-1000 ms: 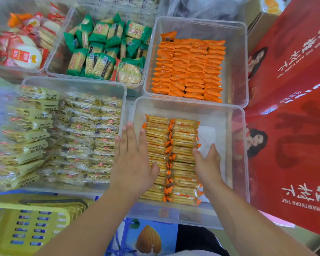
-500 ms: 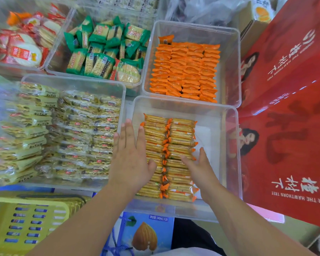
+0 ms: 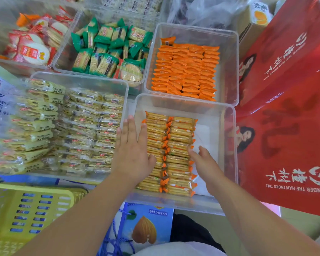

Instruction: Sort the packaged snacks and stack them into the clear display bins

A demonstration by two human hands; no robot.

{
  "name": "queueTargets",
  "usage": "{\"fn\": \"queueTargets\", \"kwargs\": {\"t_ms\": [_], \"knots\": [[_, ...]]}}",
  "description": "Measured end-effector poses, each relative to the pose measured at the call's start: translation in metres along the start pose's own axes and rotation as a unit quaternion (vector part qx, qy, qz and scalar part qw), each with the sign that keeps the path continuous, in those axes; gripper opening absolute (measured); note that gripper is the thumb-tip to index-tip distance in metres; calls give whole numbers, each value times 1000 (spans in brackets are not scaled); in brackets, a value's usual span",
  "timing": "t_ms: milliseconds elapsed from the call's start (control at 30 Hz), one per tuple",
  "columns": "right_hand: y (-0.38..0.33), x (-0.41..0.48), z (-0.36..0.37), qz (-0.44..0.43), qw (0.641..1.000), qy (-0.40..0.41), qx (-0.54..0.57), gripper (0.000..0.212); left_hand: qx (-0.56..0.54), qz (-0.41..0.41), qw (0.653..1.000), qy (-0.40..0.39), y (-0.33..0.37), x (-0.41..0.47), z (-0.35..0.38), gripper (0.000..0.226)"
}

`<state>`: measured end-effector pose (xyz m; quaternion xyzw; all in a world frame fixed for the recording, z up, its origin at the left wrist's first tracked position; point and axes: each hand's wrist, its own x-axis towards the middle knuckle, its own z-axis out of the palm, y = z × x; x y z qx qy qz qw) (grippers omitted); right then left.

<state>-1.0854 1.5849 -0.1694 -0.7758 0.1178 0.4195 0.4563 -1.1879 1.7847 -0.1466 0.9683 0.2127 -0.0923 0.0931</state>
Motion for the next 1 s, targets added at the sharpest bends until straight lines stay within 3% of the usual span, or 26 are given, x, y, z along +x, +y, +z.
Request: {"fn": "queueTargets", "kwargs": {"t_ms": [200,433,533,633,767,867,933,1000], "knots": [[29,-22,-5,120,990,-73,3,86,-86,46,995,5,5,-61,2,84],[28,-20,8,104,981,-165,25,57,-40,-1,999,-34,10,-95,12,87],[26,-21,12,95,983,-159,1,55,-37,3,999,-25,11,-96,14,87],[21,-21,2,104,981,-166,16,36,-18,1,999,-37,9,-96,16,87],[21,-21,-4,102,988,-113,15,40,-32,-1,999,-24,8,-96,19,85],[21,-25,-1,91,983,-162,9,26,-20,-1,999,-40,6,-96,20,85],[18,-26,-1,79,984,-157,-36,36,-38,-7,998,-55,4,-93,17,84],[12,-27,-8,40,989,-95,-105,54,-107,-13,994,-35,5,-96,6,78]]}}
